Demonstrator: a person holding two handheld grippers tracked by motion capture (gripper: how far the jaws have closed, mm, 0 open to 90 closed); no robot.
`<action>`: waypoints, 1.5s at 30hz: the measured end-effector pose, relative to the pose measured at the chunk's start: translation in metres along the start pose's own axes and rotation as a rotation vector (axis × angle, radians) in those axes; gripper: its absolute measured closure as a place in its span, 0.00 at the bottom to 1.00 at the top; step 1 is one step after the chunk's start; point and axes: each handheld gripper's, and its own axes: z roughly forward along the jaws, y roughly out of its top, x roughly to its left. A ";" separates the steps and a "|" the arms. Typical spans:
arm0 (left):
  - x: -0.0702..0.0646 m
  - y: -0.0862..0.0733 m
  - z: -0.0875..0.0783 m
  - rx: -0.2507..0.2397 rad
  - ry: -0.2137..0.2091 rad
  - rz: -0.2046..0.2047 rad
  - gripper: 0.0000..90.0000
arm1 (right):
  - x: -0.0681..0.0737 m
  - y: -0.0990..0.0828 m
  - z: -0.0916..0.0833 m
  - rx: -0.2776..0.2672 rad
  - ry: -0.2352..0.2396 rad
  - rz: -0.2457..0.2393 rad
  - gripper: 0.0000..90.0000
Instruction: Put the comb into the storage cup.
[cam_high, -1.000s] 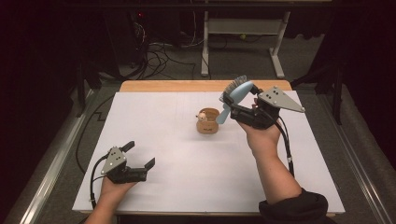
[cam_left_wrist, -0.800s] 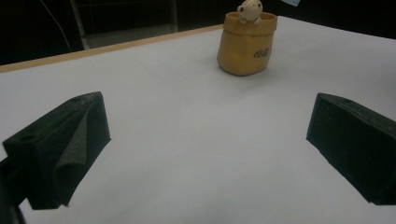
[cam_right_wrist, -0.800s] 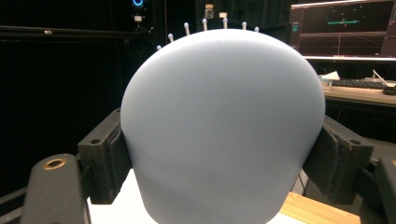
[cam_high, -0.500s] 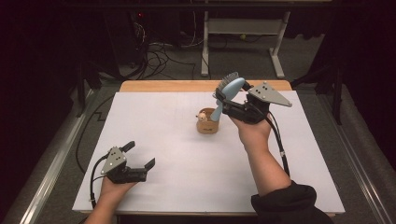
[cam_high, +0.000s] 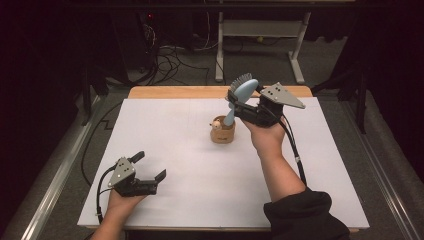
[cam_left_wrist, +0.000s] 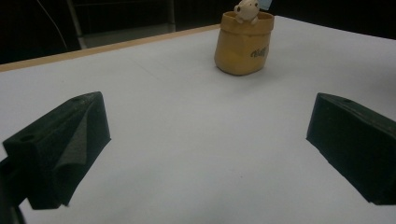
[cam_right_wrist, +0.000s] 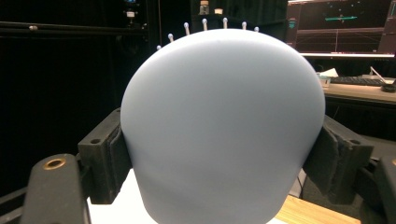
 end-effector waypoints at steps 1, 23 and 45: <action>0.000 0.000 0.000 0.001 -0.001 0.002 0.00 | 0.000 0.000 0.001 0.000 -0.001 0.000 0.23; 0.000 0.000 0.000 0.003 0.004 0.000 0.00 | -0.001 -0.013 0.018 0.033 -0.024 -0.005 0.23; 0.001 0.000 -0.001 -0.001 0.006 -0.001 0.00 | 0.009 -0.033 0.039 0.075 -0.009 0.007 0.23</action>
